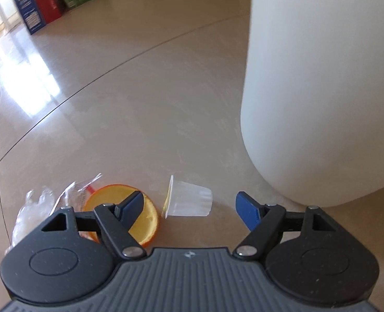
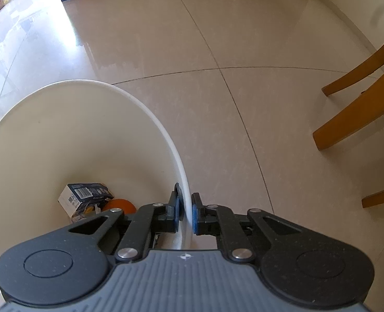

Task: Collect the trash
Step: 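Move the left gripper to the small clear plastic cup and grasp it, then carry the plastic cup over the bin and open the left gripper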

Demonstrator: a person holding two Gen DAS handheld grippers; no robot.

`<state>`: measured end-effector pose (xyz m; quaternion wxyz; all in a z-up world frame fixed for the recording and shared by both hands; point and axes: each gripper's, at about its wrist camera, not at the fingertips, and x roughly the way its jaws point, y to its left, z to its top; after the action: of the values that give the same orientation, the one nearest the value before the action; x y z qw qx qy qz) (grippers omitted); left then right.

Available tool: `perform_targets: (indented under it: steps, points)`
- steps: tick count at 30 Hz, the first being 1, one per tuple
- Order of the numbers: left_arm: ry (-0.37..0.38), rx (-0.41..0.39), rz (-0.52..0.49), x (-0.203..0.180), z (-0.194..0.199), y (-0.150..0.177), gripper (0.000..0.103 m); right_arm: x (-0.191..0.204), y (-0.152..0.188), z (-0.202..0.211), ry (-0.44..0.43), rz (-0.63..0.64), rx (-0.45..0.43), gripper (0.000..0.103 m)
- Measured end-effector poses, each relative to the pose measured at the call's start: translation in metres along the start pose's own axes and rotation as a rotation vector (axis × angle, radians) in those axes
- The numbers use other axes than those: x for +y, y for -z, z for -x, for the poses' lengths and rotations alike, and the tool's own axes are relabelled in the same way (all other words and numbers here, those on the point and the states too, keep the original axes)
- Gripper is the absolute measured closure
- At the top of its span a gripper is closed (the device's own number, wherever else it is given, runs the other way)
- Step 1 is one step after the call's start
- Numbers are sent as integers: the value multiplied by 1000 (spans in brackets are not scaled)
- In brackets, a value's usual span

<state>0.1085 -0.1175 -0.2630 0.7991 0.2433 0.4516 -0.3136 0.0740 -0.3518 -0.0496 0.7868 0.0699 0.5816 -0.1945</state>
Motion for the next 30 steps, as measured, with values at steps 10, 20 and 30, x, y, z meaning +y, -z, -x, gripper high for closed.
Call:
perform_targets:
  steps: [10, 20, 30]
  points:
    - [-72, 31, -118, -21, -39, 4, 44, -1, 0, -1, -3, 2, -4, 92]
    - [-38, 64, -34, -9, -41, -9, 60, -2, 0, 0, -11, -3, -2, 92]
    - [-3, 84, 51, 7, -1, -16, 60, 2, 1, 0, 2, 5, -9, 92]
